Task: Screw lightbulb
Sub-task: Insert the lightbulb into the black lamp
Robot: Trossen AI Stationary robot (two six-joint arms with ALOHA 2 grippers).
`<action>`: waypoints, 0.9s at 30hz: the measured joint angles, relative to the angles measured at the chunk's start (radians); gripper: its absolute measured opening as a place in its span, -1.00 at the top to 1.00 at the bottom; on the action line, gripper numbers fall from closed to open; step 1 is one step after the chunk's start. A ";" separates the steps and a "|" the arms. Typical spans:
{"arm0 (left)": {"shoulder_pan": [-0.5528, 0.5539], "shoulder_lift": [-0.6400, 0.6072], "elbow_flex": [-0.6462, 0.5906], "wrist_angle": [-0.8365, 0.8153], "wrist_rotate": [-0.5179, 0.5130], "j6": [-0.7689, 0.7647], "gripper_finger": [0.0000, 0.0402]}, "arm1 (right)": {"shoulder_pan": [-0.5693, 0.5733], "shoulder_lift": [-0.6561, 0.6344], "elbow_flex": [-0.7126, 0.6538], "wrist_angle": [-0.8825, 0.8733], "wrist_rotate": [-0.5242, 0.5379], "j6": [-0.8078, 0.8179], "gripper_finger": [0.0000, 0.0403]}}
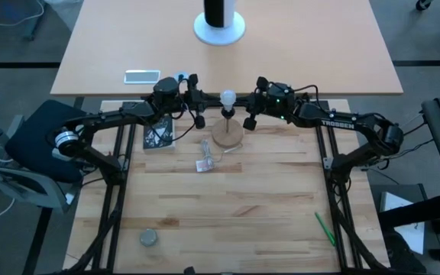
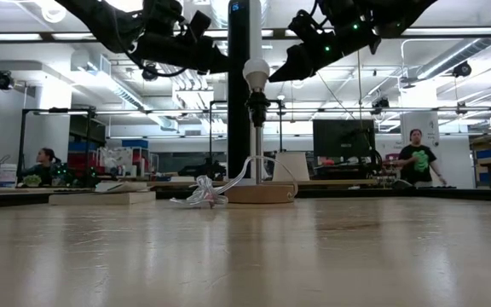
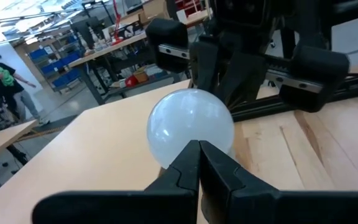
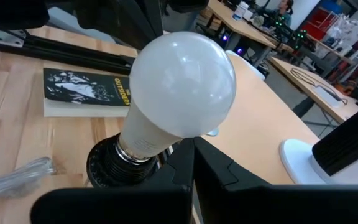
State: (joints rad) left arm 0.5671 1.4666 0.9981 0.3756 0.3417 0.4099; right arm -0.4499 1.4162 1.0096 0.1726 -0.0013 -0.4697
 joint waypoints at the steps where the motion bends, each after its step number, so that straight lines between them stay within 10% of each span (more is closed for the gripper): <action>1: 0.000 0.000 0.000 -0.001 0.003 0.000 1.00 | 0.001 0.000 0.000 0.000 0.000 0.000 1.00; 27: -0.001 0.003 0.001 -0.036 0.042 0.016 1.00 | 0.013 -0.002 0.000 -0.035 -0.008 0.016 1.00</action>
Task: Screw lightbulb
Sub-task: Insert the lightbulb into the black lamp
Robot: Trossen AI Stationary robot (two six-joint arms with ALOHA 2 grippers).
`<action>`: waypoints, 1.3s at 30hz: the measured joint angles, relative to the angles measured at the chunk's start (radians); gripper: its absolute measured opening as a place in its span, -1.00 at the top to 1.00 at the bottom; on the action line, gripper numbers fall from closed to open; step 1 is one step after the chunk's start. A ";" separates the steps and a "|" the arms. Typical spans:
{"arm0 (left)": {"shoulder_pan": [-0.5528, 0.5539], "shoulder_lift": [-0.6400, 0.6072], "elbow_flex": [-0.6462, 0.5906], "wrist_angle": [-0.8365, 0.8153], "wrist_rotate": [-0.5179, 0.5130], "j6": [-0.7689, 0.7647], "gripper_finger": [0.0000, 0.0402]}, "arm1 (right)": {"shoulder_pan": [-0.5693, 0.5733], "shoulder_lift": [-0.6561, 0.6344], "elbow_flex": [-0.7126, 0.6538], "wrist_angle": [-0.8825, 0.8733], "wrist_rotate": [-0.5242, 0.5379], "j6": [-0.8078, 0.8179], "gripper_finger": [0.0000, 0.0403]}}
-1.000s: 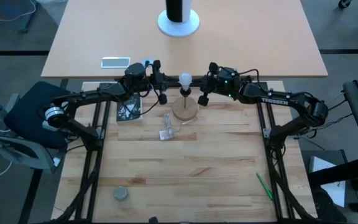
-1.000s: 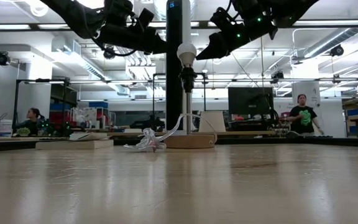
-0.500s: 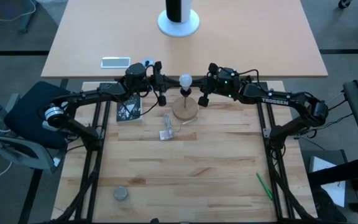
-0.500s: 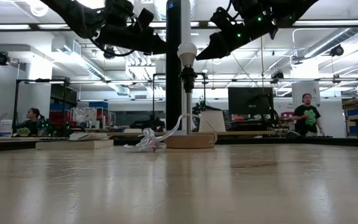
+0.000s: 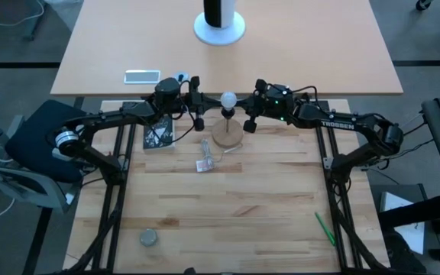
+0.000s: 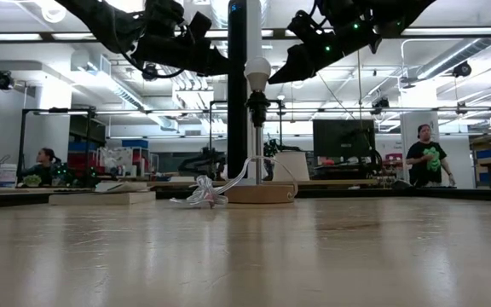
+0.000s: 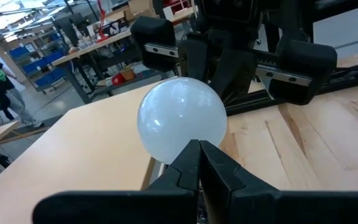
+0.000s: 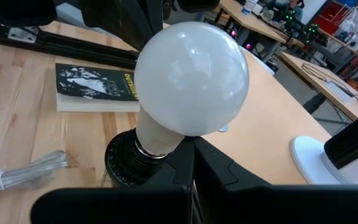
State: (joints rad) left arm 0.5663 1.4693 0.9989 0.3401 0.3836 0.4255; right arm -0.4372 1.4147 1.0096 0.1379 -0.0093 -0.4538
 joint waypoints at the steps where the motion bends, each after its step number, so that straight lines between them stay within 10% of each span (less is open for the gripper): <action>1: 0.000 0.000 0.000 0.000 -0.006 0.000 1.00 | 0.001 0.000 0.000 0.000 0.000 0.000 1.00; 39: 0.000 -0.021 -0.002 -0.021 -0.038 -0.026 1.00 | 0.021 0.000 0.000 -0.011 -0.022 0.015 1.00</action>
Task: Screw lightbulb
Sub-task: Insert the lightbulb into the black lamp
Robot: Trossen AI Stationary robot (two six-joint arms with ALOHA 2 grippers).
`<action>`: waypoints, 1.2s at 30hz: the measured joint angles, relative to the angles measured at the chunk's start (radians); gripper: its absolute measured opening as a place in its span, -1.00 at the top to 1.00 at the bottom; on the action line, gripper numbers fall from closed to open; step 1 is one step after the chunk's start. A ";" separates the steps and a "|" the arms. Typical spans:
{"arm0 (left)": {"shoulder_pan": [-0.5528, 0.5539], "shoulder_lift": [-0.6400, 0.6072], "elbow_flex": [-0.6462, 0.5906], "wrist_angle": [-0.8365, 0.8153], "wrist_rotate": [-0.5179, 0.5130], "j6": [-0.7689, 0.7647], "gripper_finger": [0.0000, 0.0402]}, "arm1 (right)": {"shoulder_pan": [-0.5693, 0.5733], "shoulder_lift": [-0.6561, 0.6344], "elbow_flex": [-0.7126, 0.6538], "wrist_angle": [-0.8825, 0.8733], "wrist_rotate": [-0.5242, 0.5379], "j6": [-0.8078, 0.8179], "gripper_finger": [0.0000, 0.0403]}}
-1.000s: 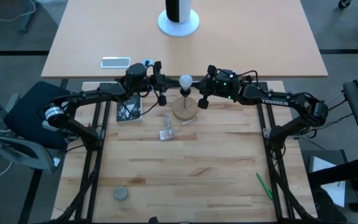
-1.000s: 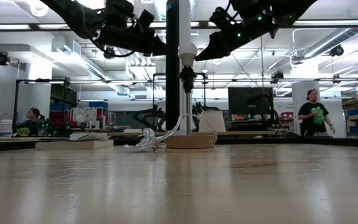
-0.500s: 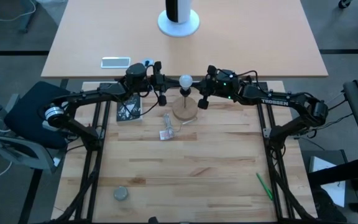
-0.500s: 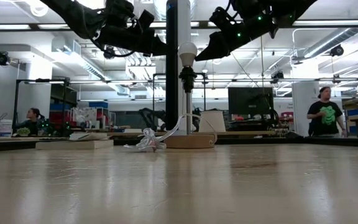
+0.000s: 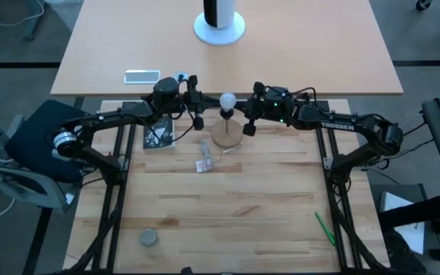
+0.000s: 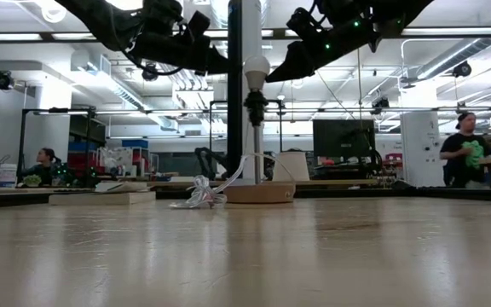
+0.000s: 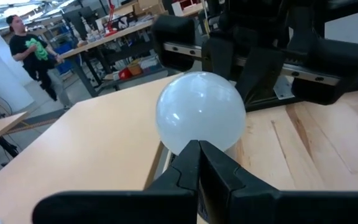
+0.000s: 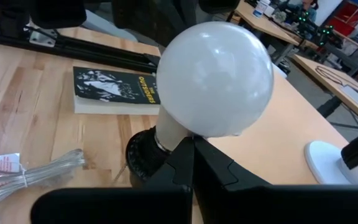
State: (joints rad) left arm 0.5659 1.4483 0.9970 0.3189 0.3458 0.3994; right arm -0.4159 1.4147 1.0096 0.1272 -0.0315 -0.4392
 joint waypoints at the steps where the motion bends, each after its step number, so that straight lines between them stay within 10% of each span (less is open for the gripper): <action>1: 0.000 0.000 0.000 -0.004 0.000 -0.001 1.00 | 0.000 0.000 0.000 0.000 0.000 0.000 1.00; 36: 0.000 0.004 0.000 -0.014 -0.074 -0.001 1.00 | 0.008 -0.003 0.000 -0.003 -0.020 0.038 1.00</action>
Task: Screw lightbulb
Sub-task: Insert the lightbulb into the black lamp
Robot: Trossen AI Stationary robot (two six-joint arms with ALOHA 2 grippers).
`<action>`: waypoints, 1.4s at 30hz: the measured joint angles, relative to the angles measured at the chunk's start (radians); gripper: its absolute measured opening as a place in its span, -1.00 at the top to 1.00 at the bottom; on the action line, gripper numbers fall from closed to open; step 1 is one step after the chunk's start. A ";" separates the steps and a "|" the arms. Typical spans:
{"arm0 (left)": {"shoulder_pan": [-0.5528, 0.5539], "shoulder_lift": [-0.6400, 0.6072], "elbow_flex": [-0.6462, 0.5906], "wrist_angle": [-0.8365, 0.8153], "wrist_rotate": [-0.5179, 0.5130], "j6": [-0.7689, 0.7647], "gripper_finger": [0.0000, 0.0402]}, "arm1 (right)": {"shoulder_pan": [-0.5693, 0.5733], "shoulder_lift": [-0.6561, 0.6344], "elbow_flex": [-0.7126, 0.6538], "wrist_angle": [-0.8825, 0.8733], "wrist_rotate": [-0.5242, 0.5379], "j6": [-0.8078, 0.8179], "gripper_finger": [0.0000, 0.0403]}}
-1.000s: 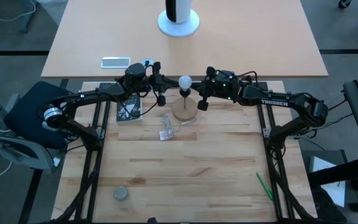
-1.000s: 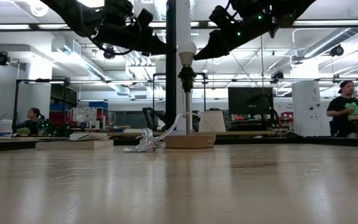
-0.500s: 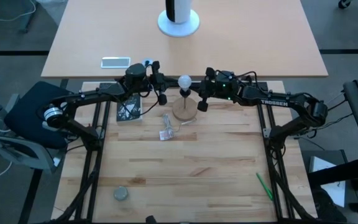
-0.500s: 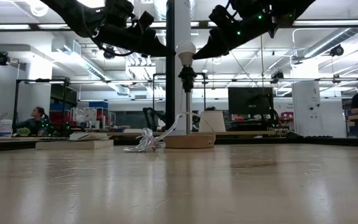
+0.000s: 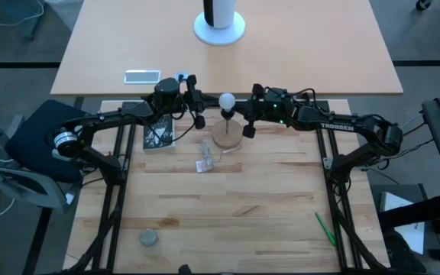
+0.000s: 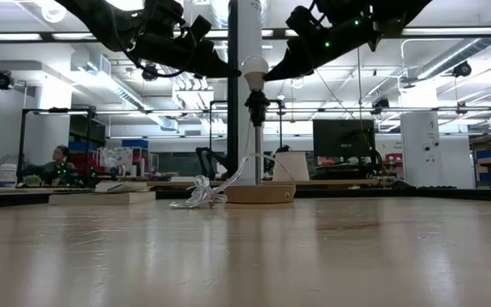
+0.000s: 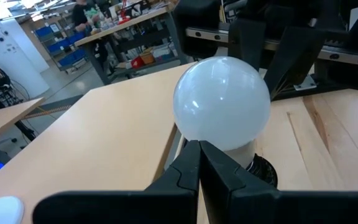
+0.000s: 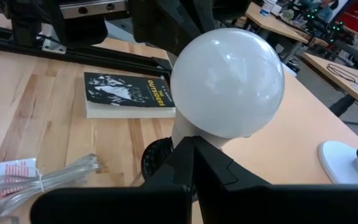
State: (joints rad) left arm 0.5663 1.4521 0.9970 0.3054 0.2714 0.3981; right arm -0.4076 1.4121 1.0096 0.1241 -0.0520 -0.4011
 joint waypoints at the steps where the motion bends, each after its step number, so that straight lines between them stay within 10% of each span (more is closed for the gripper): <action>1: 0.000 0.000 0.000 0.000 0.000 0.000 1.00 | 0.000 -0.001 0.000 0.000 0.000 0.000 1.00; 42: -0.001 -0.008 0.001 0.003 0.155 0.009 1.00 | -0.010 -0.036 0.000 -0.005 0.080 -0.050 1.00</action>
State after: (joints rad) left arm 0.5655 1.4446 0.9981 0.3088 0.4269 0.4073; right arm -0.4171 1.3762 1.0096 0.1186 0.0280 -0.4507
